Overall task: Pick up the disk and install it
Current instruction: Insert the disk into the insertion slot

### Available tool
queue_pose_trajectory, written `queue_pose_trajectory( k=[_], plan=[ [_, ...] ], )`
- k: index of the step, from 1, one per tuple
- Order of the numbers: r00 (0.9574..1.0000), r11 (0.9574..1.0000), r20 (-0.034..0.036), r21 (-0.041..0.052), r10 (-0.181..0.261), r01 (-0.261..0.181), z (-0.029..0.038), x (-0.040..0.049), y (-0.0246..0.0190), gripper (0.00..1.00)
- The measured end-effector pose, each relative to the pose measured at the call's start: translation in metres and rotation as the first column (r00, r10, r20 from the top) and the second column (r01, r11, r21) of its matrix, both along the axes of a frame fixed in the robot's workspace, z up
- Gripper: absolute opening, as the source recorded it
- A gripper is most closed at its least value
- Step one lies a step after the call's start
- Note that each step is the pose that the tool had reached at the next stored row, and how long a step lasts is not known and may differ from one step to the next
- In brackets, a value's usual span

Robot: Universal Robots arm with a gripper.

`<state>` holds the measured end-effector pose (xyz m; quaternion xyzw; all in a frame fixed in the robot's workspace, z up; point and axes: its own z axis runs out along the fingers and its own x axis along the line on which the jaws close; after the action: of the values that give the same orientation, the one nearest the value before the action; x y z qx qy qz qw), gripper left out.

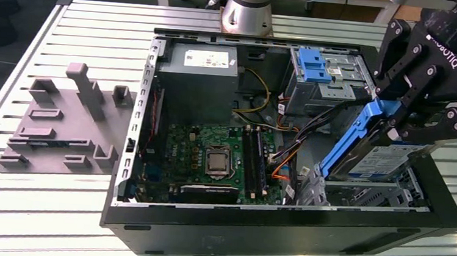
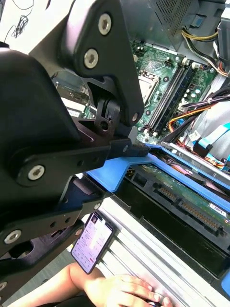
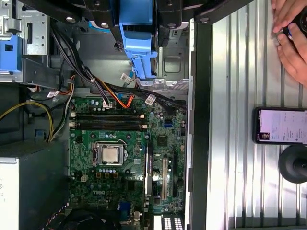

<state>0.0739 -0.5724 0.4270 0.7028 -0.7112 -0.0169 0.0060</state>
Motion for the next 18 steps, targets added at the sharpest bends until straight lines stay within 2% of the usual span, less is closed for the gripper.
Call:
queue_pose_trajectory(
  k=[5,6,15,17,18],
  plan=[
    [1.0000,1.0000,0.0000,-0.0001,0.000,0.000,-0.0003,0.0000,0.0000,0.37],
    [1.0000,1.0000,0.0000,0.0004,0.000,0.000,-0.0015,0.0001,0.0000,0.44],
    [1.0000,1.0000,0.0000,0.0001,0.001,-0.001,-0.0176,0.0000,0.0000,0.44],
    [1.0000,1.0000,0.0000,0.0001,0.001,-0.001,-0.0212,0.0000,0.0000,0.42],
    [1.0000,1.0000,0.0000,-0.0001,0.001,-0.001,-0.0230,0.0001,0.0000,0.36]
  ],
)
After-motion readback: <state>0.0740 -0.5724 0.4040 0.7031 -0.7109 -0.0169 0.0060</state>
